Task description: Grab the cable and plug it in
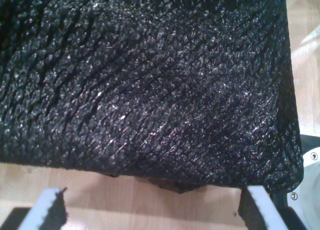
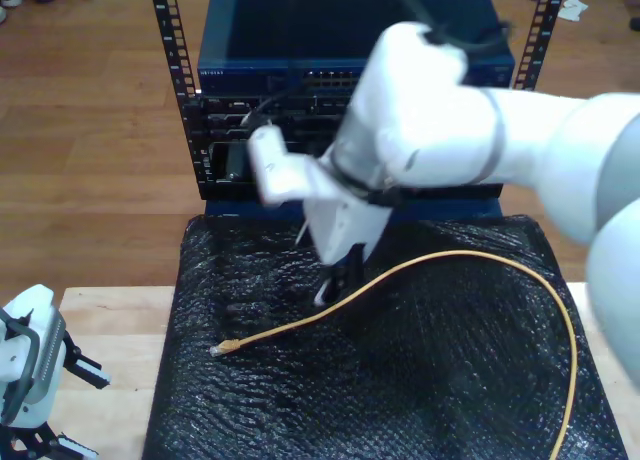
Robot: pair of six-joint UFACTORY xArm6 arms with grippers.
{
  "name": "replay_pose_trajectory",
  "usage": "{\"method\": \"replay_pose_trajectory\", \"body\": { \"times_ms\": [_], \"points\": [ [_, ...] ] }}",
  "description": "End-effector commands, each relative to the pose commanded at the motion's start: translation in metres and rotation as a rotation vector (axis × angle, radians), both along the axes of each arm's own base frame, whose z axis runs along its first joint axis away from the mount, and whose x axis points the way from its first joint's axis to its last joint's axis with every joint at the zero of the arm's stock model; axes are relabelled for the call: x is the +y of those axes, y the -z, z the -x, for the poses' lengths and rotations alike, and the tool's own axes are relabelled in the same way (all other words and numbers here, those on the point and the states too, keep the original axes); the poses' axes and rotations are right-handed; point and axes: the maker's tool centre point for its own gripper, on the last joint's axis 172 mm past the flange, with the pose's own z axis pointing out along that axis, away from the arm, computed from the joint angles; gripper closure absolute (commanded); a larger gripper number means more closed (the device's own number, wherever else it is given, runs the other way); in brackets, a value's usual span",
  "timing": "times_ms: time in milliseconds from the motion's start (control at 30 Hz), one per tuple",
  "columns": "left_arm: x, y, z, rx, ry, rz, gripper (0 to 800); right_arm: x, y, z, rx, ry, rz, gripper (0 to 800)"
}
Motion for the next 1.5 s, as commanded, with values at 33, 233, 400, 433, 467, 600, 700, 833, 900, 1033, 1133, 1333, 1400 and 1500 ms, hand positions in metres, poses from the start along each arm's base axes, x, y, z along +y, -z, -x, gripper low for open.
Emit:
{"method": "replay_pose_trajectory", "body": {
  "times_ms": [33, 233, 400, 433, 467, 600, 700, 833, 900, 1033, 1133, 1333, 1400, 1500],
  "points": [
    [0.0, 0.0, 0.0, 0.001, 0.001, 0.001, 1, 0.003, 0.006, 0.003, -0.008, -0.007, 0.028, 22],
    [0.0, -0.001, 0.0, 0.0, 0.001, 0.0, 1, 0.022, 0.019, 0.01, -0.046, -0.031, 0.076, 24],
    [0.0, 0.0, 0.0, 0.001, 0.001, 0.001, 1, 0.045, 0.027, 0.02, -0.059, -0.053, 0.067, 28],
    [0.0, 0.0, 0.0, 0.0, 0.002, 0.001, 1, 0.047, 0.029, 0.022, -0.058, -0.048, 0.07, 28],
    [0.0, 0.0, 0.0, 0.001, 0.001, 0.001, 1, 0.049, 0.032, 0.022, -0.058, -0.042, 0.072, 30],
    [0.0, -0.001, 0.0, 0.0, 0.002, 0.001, 1, 0.057, 0.038, 0.018, -0.084, -0.016, 0.067, 41],
    [0.0, -0.001, 0.0, 0.001, 0.001, 0.001, 1, 0.059, 0.042, 0.015, -0.105, 0.006, 0.059, 45],
    [-0.001, -0.001, 0.0, 0.001, 0.003, 0.002, 1, 0.062, 0.05, 0.011, -0.12, 0.023, 0.058, 54],
    [-0.001, -0.001, 0.0, 0.001, 0.003, 0.002, 1, 0.065, 0.056, 0.016, -0.113, 0.016, 0.064, 55],
    [-0.001, -0.001, 0.0, 0.001, 0.003, 0.002, 1, 0.072, 0.064, 0.022, -0.111, 0.012, 0.064, 54],
    [-0.001, -0.001, 0.0, 0.001, 0.003, 0.002, 1, 0.08, 0.071, 0.026, -0.115, 0.009, 0.059, 58],
    [-0.001, 0.0, 0.001, 0.003, 0.004, 0.004, 1, 0.083, 0.082, 0.027, -0.111, 0.011, 0.061, 101],
    [-0.001, 0.0, 0.001, 0.003, 0.004, 0.004, 1, 0.083, 0.082, 0.026, -0.113, 0.012, 0.059, 128],
    [-0.001, 0.0, 0.001, 0.003, 0.004, 0.004, 1, 0.084, 0.083, 0.025, -0.119, 0.011, 0.056, 172]
  ]
}}
